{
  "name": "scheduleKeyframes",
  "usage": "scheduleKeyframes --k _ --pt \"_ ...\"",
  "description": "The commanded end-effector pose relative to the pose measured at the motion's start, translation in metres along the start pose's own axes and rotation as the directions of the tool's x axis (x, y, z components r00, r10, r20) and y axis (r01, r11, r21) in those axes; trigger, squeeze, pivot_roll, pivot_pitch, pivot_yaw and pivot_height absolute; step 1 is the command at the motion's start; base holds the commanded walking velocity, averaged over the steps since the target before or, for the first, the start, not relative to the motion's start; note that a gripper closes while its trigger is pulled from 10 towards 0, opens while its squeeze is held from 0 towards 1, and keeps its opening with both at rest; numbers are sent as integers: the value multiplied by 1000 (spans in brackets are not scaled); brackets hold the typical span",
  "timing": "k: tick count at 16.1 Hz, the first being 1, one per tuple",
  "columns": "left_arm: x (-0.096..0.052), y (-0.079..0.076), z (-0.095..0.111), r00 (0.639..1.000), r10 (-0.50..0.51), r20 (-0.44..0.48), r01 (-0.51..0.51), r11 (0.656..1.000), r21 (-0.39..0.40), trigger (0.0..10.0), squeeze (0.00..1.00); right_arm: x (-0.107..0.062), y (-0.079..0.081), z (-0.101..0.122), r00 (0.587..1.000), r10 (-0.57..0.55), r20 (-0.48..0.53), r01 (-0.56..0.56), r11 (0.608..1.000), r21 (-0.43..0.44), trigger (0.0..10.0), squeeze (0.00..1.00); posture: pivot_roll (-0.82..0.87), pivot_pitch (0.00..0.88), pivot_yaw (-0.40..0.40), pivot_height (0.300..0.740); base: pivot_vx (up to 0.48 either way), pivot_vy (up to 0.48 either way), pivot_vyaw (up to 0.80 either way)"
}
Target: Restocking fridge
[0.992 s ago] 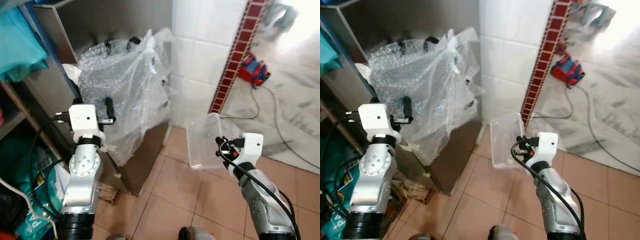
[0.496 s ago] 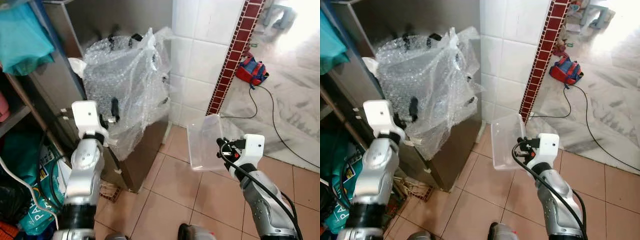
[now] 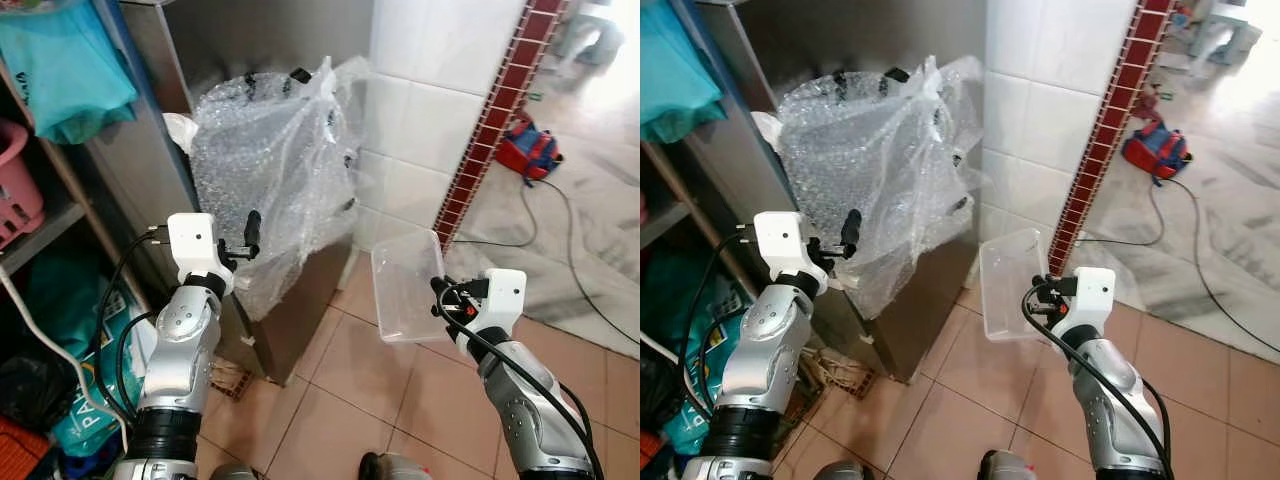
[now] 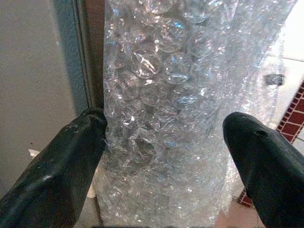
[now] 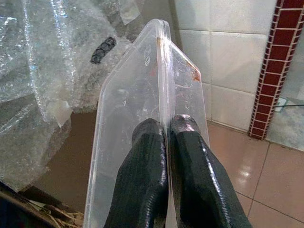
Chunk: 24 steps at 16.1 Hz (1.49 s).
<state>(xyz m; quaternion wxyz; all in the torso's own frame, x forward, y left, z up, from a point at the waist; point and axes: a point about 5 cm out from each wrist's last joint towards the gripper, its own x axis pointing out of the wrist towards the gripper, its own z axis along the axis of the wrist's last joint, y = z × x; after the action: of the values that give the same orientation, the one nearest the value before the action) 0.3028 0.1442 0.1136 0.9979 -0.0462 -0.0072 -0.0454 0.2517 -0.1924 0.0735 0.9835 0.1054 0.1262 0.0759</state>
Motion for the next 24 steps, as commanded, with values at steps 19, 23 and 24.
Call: scheduleKeyframes --k 19,23,24 --pt "19 -30 -18 963 -247 -108 245 969 -36 10000 0 4 4 7 1000 23 19 -23 1000 -16 10000 0 -37 26 6 740 0 0 0" --pt "26 -58 -19 912 -392 -118 391 920 -35 10000 0 4 2 9 999 4 37 -3 1000 -21 10000 0 -41 22 5 740 0 0 0" --pt "27 -72 -19 889 -444 -116 443 896 -38 10000 0 3 -2 12 998 -28 55 30 999 -30 10000 0 -44 18 7 740 0 0 0"
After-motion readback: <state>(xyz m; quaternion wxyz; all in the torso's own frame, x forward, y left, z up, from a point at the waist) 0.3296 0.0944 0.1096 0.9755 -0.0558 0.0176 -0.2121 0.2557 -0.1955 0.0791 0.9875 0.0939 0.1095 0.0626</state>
